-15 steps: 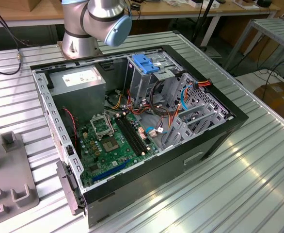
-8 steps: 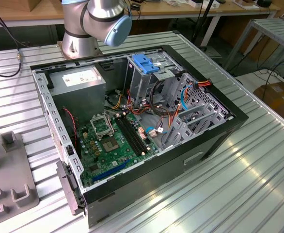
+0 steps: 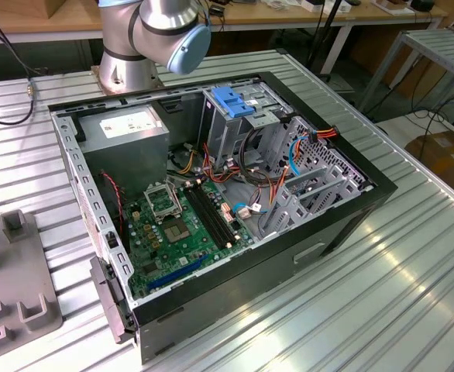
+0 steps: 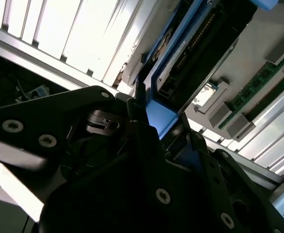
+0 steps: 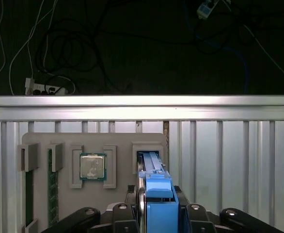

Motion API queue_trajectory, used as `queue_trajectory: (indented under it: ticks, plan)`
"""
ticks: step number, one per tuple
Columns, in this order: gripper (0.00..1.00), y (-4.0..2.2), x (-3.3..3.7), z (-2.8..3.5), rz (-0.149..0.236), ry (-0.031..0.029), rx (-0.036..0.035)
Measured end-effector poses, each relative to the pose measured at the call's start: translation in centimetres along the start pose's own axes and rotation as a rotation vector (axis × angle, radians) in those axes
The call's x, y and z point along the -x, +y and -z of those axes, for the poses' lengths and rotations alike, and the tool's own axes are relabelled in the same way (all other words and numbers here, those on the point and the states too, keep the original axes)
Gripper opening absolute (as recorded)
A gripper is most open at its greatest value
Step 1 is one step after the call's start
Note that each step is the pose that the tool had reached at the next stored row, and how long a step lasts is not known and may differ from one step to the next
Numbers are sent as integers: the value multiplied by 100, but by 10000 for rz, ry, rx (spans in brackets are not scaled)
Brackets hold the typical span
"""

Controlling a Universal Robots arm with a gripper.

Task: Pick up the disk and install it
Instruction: 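Pick up the disk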

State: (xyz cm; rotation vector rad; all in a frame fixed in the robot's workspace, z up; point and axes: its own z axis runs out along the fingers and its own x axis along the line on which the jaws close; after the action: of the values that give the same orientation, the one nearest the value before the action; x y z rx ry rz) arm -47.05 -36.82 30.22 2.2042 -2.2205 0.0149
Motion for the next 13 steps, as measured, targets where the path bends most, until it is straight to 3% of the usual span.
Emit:
queue_trajectory:
  ticks: [4, 9, 13]
  plan:
    - [40, 0, 1, -13, -1, 45, -2]
    - [40, 1, 1, -29, -1, 161, -3]
    - [40, -8, 6, -37, -2, 172, -2]
